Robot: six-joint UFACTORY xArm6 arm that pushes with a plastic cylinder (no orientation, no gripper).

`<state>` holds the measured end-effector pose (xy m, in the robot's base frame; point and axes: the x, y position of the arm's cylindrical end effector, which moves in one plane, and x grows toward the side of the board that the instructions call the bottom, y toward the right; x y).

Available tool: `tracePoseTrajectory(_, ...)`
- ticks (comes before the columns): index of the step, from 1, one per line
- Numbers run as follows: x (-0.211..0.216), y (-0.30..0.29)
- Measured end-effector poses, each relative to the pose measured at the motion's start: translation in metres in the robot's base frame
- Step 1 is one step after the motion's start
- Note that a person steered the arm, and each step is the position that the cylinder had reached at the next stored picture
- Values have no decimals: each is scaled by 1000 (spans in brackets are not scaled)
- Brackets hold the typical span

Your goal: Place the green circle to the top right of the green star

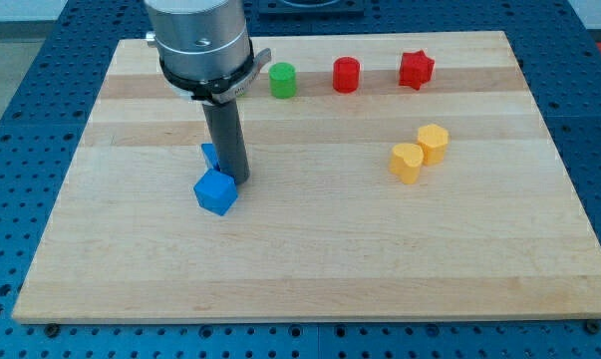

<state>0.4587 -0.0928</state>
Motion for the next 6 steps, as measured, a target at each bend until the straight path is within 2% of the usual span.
tracePoseTrajectory(1, -12, 17)
tracePoseTrajectory(3, -62, 65)
tracePoseTrajectory(6, -146, 77)
